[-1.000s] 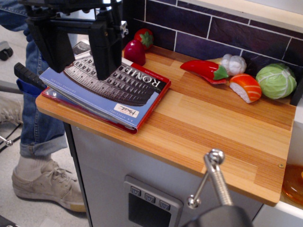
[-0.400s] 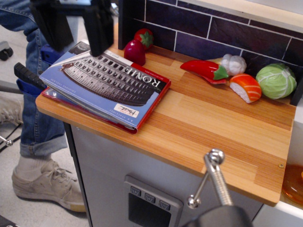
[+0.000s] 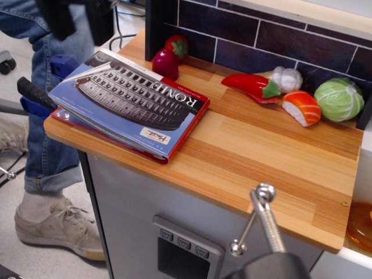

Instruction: Open book

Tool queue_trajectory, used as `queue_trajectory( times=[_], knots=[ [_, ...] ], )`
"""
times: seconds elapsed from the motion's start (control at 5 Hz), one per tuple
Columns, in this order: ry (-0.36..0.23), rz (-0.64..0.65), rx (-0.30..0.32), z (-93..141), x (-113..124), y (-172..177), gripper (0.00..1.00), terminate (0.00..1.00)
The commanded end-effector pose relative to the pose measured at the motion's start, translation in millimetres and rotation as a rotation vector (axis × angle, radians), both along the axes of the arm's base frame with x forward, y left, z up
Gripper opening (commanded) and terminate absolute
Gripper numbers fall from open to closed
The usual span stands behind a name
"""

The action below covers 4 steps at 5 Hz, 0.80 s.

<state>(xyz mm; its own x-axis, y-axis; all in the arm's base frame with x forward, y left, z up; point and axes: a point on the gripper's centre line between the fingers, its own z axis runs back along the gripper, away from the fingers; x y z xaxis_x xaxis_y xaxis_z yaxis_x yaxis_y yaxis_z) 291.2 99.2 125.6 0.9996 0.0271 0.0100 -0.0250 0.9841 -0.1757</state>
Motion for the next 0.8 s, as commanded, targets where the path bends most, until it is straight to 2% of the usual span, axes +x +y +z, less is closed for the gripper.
queue_trajectory(
  times=[0.0,0.4,0.6],
  knots=[
    [-0.052,0.059,0.072,-24.9,17.3,43.2,1.0,0.0],
    [-0.017,0.084,0.127,-46.5,31.6,44.4,1.0,0.0],
    [0.003,0.091,0.112,-56.4,32.5,46.0,1.0,0.0]
  ],
)
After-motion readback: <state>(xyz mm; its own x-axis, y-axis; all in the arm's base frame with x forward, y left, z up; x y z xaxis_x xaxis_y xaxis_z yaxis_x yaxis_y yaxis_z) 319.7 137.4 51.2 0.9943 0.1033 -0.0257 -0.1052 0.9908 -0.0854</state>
